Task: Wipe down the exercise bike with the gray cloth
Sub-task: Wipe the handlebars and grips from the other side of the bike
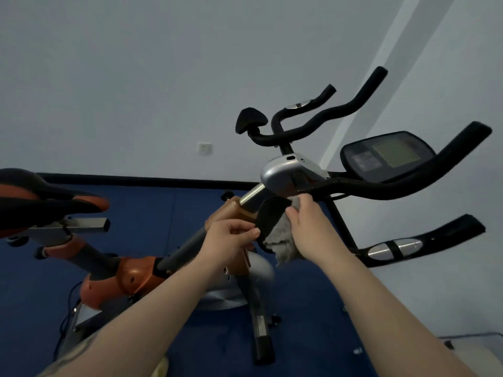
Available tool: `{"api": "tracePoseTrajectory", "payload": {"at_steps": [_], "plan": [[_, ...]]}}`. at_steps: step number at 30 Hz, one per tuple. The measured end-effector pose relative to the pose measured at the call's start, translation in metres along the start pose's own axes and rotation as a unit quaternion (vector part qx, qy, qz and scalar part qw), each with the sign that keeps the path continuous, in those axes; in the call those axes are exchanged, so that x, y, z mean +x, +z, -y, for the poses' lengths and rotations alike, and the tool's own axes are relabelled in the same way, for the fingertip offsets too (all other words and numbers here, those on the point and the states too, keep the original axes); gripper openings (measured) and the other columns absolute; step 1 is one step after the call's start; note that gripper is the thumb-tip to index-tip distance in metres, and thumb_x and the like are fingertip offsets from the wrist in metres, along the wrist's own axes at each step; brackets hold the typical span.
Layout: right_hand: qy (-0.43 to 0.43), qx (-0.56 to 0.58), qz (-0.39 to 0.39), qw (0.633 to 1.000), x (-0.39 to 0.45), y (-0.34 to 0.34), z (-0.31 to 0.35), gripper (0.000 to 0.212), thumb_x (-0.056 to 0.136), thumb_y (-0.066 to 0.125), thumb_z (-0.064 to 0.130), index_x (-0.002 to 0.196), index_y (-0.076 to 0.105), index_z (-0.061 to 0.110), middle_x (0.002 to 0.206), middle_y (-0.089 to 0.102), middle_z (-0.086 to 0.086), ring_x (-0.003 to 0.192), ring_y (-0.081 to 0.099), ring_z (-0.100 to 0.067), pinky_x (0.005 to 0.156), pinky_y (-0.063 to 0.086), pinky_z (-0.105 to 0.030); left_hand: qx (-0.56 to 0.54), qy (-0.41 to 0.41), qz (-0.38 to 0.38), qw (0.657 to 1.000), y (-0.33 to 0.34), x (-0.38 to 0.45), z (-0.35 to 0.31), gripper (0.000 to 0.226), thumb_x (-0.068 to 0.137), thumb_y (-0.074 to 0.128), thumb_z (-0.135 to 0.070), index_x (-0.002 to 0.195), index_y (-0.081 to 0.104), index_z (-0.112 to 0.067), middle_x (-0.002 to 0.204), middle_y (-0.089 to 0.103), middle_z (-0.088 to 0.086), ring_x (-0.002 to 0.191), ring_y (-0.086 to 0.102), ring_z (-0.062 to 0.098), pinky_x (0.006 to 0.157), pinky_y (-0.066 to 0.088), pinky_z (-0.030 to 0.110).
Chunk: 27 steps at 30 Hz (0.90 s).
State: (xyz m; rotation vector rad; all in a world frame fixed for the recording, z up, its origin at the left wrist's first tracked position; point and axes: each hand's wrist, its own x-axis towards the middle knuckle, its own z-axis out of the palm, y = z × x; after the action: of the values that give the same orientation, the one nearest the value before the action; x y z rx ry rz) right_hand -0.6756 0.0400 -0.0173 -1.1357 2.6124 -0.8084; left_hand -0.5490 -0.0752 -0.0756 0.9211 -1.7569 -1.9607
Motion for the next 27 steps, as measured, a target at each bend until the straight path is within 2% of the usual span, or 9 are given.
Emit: {"api": "tracePoseTrajectory", "payload": {"at_steps": [3,6,9,11,13,18,21,23,27], "plan": [[0.051,-0.013,0.001,0.999,-0.009,0.001,-0.004,0.020,0.102,0.037,0.036,0.113,0.040,0.019,0.101,0.052,-0.003,0.085,0.051,-0.018,0.071,0.037,-0.033,0.030,0.032,0.030,0.999,-0.008,0.009,-0.005,0.019,0.079,0.077,-0.004,0.097,0.071,-0.007,0.076,0.071,0.000,0.060,0.067,0.000,0.054,0.047,0.009],[0.083,-0.041,0.028,0.995,0.008,-0.002,0.008,0.021,0.104,0.034,0.035,0.111,0.041,0.016,0.092,0.048,-0.001,0.078,0.047,-0.018,0.068,0.033,-0.034,0.073,0.063,0.085,0.992,-0.015,0.019,-0.011,0.027,0.078,0.077,-0.001,0.102,0.070,-0.011,0.079,0.070,-0.002,0.066,0.066,-0.003,0.060,0.048,0.008],[0.097,-0.005,-0.035,0.995,0.005,0.005,0.016,0.017,0.104,0.037,0.033,0.110,0.043,0.019,0.097,0.050,0.002,0.081,0.048,-0.015,0.070,0.034,-0.032,0.103,0.085,0.144,0.980,-0.023,0.033,-0.016,0.033,0.075,0.080,-0.002,0.101,0.069,-0.020,0.077,0.072,-0.006,0.074,0.068,-0.002,0.067,0.049,0.008],[0.143,0.044,-0.081,0.985,-0.015,0.011,0.016,0.022,0.102,0.039,0.035,0.115,0.043,0.018,0.101,0.053,0.001,0.084,0.051,-0.014,0.071,0.037,-0.031,0.131,0.113,0.182,0.968,-0.026,0.040,-0.019,0.037,0.075,0.080,-0.004,0.100,0.066,-0.027,0.079,0.072,-0.013,0.077,0.067,-0.004,0.070,0.048,0.006],[0.204,0.078,-0.079,0.973,-0.035,0.015,0.015,0.029,0.102,0.037,0.041,0.116,0.041,0.016,0.101,0.056,-0.002,0.088,0.054,-0.016,0.073,0.041,-0.033,0.166,0.152,0.213,0.951,-0.028,0.047,-0.022,0.043,0.076,0.080,-0.004,0.100,0.063,-0.035,0.084,0.070,-0.024,0.081,0.065,-0.008,0.071,0.047,0.005],[0.271,0.026,-0.071,0.959,-0.022,0.011,0.025,0.035,0.104,0.029,0.043,0.116,0.043,0.013,0.093,0.049,0.002,0.085,0.047,-0.016,0.071,0.035,-0.032,0.160,0.239,0.259,0.922,-0.019,0.061,-0.035,0.046,0.083,0.074,-0.004,0.122,0.064,-0.027,0.108,0.070,-0.011,0.100,0.064,0.003,0.086,0.052,0.017],[0.293,0.062,-0.183,0.937,-0.034,0.029,0.035,0.026,0.103,0.033,0.043,0.108,0.042,0.020,0.085,0.051,0.010,0.073,0.049,-0.007,0.060,0.037,-0.031,0.106,0.231,0.283,0.925,-0.013,0.065,-0.042,0.030,0.094,0.062,-0.011,0.122,0.067,-0.022,0.103,0.072,-0.016,0.100,0.065,-0.001,0.082,0.052,0.013],[0.311,0.080,-0.241,0.916,-0.048,0.043,0.046,0.021,0.101,0.035,0.045,0.105,0.039,0.025,0.085,0.050,0.012,0.070,0.047,0.000,0.053,0.032,-0.019,0.085,0.213,0.297,0.927,-0.011,0.070,-0.045,0.027,0.095,0.060,-0.009,0.118,0.070,-0.020,0.097,0.073,-0.020,0.097,0.066,-0.004,0.078,0.050,0.010],[0.340,-0.030,-0.256,0.904,-0.037,0.049,0.051,0.022,0.103,0.032,0.040,0.110,0.039,0.020,0.094,0.055,0.002,0.070,0.048,-0.010,0.049,0.027,-0.022,0.016,0.138,0.335,0.932,-0.010,0.081,-0.046,0.025,0.093,0.061,-0.005,0.115,0.071,-0.012,0.097,0.076,-0.007,0.092,0.070,0.004,0.072,0.052,0.012]]}}
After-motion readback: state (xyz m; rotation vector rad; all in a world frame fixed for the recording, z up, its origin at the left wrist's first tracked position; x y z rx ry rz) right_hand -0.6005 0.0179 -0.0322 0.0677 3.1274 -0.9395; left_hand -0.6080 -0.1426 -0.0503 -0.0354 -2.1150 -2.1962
